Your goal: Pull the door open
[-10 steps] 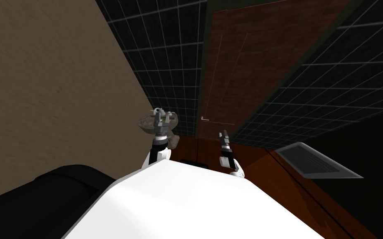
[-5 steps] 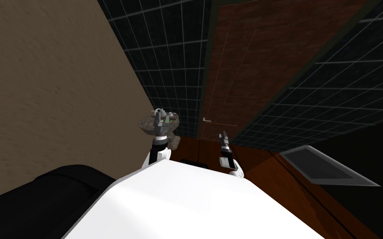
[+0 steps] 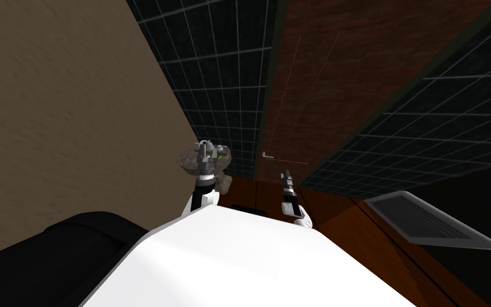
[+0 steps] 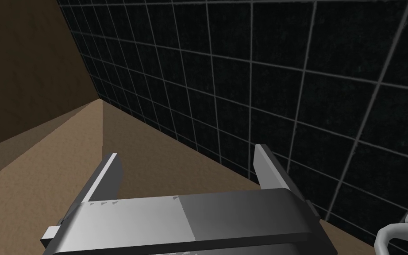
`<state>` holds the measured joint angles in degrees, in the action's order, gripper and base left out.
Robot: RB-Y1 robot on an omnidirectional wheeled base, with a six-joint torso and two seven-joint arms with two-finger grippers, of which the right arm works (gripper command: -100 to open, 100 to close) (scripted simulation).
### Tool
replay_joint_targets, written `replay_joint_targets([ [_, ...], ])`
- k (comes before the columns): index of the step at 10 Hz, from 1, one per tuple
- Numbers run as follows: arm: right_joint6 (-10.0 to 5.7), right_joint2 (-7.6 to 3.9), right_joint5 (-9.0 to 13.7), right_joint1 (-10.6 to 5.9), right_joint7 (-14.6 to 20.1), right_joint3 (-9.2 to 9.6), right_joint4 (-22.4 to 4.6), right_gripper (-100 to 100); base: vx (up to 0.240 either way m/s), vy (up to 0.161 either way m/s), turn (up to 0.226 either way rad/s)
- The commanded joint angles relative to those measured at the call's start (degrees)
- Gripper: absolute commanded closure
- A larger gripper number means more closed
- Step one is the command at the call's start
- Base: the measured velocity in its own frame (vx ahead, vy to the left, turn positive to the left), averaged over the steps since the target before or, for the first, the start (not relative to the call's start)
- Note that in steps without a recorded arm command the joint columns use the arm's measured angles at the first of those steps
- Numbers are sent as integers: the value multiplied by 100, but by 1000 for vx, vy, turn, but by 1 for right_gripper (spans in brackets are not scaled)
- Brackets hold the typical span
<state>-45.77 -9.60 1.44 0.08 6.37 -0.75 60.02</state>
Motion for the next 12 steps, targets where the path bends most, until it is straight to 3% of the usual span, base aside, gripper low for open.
replay_joint_targets([
  [1,-30,-11,16,-69,10,-13,-194,-100,76,54,25],
  [8,-118,-53,79,-338,48,-63,-943,-100,61,50,20],
  [9,-141,-63,97,-411,59,-77,-1146,-100,84,65,34],
  [12,-165,-73,114,-484,69,-91,-1350,-100,57,34,14],
])
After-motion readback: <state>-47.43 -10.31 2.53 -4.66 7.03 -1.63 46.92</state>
